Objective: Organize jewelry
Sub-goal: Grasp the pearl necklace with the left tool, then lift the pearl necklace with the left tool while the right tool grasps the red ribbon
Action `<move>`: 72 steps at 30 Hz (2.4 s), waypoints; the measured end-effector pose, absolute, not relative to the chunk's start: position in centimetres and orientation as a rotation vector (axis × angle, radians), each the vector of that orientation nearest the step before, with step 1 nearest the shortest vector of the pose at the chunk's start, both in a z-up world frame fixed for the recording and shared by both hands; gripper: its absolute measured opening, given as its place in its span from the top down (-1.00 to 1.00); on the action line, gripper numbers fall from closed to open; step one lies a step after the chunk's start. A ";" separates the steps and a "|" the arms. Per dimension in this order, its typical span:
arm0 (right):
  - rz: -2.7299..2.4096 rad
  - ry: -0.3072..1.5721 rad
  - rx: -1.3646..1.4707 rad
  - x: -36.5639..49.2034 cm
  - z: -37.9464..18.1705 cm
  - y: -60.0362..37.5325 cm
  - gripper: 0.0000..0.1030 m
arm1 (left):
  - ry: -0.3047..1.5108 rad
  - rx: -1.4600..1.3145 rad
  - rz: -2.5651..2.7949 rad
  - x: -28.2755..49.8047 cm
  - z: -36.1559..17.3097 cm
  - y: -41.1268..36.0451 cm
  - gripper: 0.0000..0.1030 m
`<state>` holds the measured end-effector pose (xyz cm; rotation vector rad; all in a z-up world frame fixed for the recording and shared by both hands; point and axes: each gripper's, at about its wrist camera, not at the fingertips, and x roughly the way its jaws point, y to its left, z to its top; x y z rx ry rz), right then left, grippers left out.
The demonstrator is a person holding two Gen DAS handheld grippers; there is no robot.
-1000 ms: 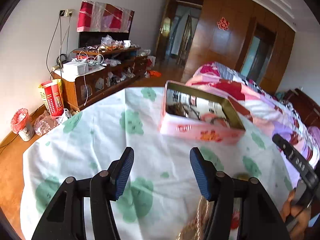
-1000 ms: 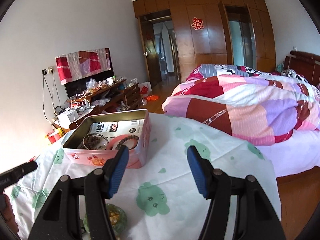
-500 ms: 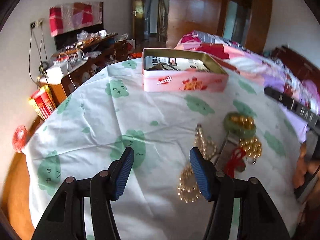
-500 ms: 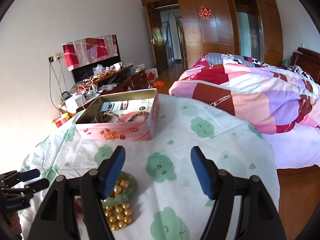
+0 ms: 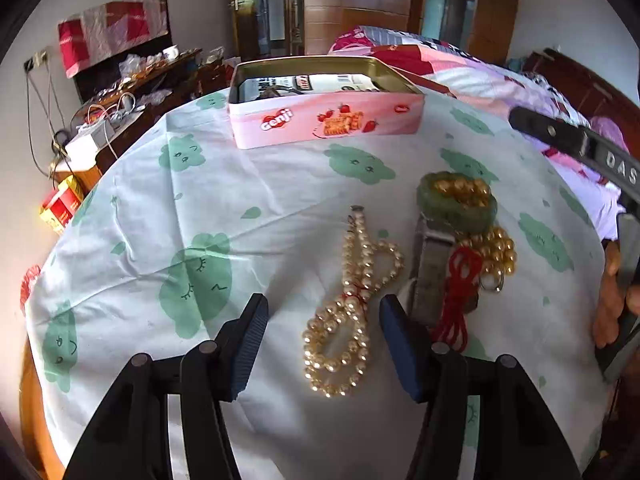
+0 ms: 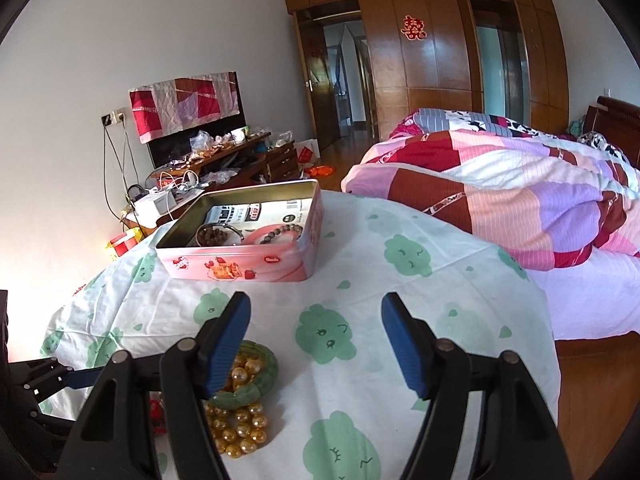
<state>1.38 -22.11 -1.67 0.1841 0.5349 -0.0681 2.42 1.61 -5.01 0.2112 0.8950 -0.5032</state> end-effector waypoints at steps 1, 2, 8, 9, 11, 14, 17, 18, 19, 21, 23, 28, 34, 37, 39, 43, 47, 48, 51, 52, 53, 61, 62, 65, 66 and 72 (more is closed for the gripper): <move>-0.068 0.537 0.187 1.4 -1.7 -22.1 -0.38 | 0.896 0.210 -0.497 2.5 -5.0 1.5 -0.10; -0.068 0.539 0.190 1.4 -1.7 -22.2 -0.38 | 0.893 0.221 -0.486 2.5 -5.0 1.3 -0.05; -0.071 0.545 0.206 1.5 -1.7 -22.4 -0.38 | 0.890 0.271 -0.545 2.2 -4.8 -0.1 0.55; -0.071 0.546 0.208 1.5 -1.8 -22.5 -0.38 | 0.892 0.262 -0.553 2.3 -4.8 0.0 0.61; -0.073 0.546 0.214 1.5 -1.8 -22.6 -0.38 | 0.894 0.247 -0.553 2.4 -4.7 0.2 0.74; -0.070 0.546 0.233 1.4 -1.9 -22.9 -0.38 | 0.898 0.189 -0.561 2.5 -4.7 1.0 0.75; -0.069 0.558 0.265 1.6 -2.1 -23.5 -0.38 | 0.883 0.125 -0.548 2.3 -4.5 2.0 0.75; -0.067 0.566 0.280 1.7 -2.2 -23.8 -0.38 | 0.863 0.104 -0.535 2.1 -4.2 2.4 0.76; -0.067 0.570 0.289 1.8 -2.3 -23.9 -0.38 | 0.847 0.080 -0.528 2.0 -4.0 2.8 0.76; -0.058 0.581 0.312 1.9 -2.5 -24.3 -0.38 | 0.821 0.031 -0.514 1.9 -3.6 3.6 0.77; -0.022 0.588 0.325 1.9 -2.5 -24.3 -0.38 | 0.802 -0.036 -0.491 1.8 -3.3 4.8 0.77; 0.090 0.631 0.295 1.5 -2.6 -22.6 0.02 | 0.771 -0.140 -0.441 2.0 -3.0 6.6 0.77; 0.232 0.705 0.312 0.4 -3.3 -19.5 0.02 | 0.722 -0.135 -0.434 1.6 -2.2 6.5 0.89; 0.300 0.739 0.300 -0.2 -3.7 -17.8 0.02 | 0.714 -0.139 -0.435 1.7 -2.1 6.5 0.90; 0.346 0.766 0.294 -0.4 -3.9 -16.5 0.02 | 0.716 -0.123 -0.439 1.7 -2.1 6.3 0.90; 0.371 0.804 0.242 0.2 -4.4 -14.7 0.02 | 0.747 -0.070 -0.423 1.6 -2.4 5.9 0.89; 0.390 0.856 0.209 0.8 -5.2 -13.6 0.02 | 0.781 -0.049 -0.405 2.1 -2.9 5.5 0.77; 0.399 0.867 0.203 0.9 -5.3 -13.5 0.02 | 0.796 -0.039 -0.410 2.2 -3.1 5.3 0.54; 0.432 0.889 0.195 0.9 -5.7 -13.1 0.64 | 0.825 -0.015 -0.408 2.6 -3.6 4.6 -0.09; 0.441 0.895 0.194 0.9 -5.9 -13.1 0.74 | 0.836 -0.007 -0.408 2.6 -3.7 4.4 -0.11; 0.455 0.898 0.204 0.8 -5.9 -13.1 0.75 | 0.852 0.002 -0.406 2.8 -3.9 4.3 -0.11; 0.454 0.799 0.278 -0.7 -3.7 -15.8 0.79 | 0.908 0.032 -0.375 3.2 -4.7 3.9 0.43; 0.454 0.790 0.296 -0.7 -3.5 -16.2 0.79 | 0.910 0.052 -0.373 3.2 -4.7 3.7 0.68; 0.436 0.751 0.333 -0.6 -2.5 -17.5 0.79 | 0.909 0.054 -0.387 3.2 -4.7 3.8 0.75; 0.426 0.734 0.344 -0.6 -2.2 -18.0 0.79 | 0.908 0.049 -0.400 3.1 -4.7 3.8 0.75; 0.418 0.693 0.439 0.0 -1.5 -20.3 0.79 | 0.881 -0.023 -0.425 3.0 -4.3 4.7 0.76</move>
